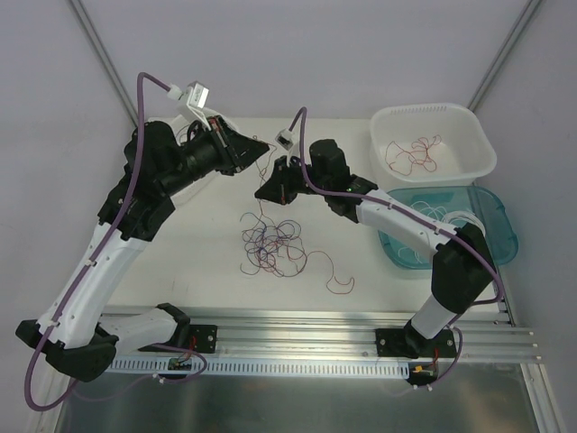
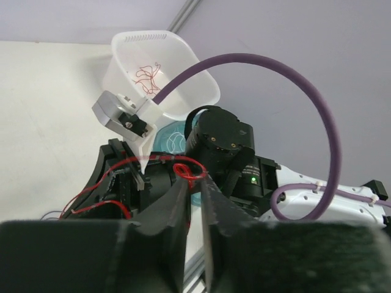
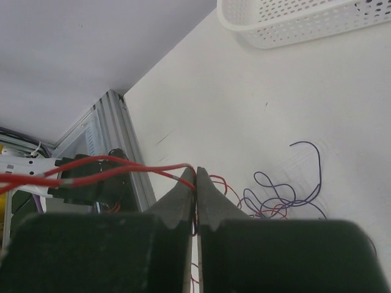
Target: Untangle the cables
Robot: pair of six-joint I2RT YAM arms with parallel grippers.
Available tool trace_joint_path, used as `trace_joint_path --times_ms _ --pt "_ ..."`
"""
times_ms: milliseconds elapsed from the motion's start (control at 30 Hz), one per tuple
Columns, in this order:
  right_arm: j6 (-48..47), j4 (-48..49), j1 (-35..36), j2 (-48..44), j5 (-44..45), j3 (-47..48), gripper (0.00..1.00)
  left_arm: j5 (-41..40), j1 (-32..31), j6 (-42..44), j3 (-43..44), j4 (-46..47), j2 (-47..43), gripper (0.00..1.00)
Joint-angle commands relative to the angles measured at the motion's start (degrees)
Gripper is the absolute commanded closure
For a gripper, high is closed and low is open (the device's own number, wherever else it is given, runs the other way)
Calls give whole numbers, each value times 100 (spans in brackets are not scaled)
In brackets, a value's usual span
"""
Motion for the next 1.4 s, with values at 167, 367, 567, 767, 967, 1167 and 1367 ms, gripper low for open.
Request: trace_joint_path --times_ms 167,367,567,767,967,1167,1367 --pt "-37 -701 -432 -775 161 298 99 -761 -48 951 -751 265 -435 44" --pt "113 -1667 -1004 -1153 178 798 99 -956 -48 1769 -1936 949 -883 12" --pt "166 -2221 -1224 -1337 196 1220 99 -569 -48 2324 -3667 2407 -1323 7" --pt "236 -2363 -1250 -1390 196 1388 99 -200 -57 2359 -5118 3865 -973 9" --pt "297 -2442 -1259 -1408 213 1511 99 -93 -311 2280 -5462 4764 -191 15" --pt "508 -2494 -1320 -1390 152 1818 99 -620 -619 2026 -5454 5248 838 26" --pt "841 -2758 -1794 -1495 -111 2704 99 -1279 -619 1560 -5647 5512 1550 46"
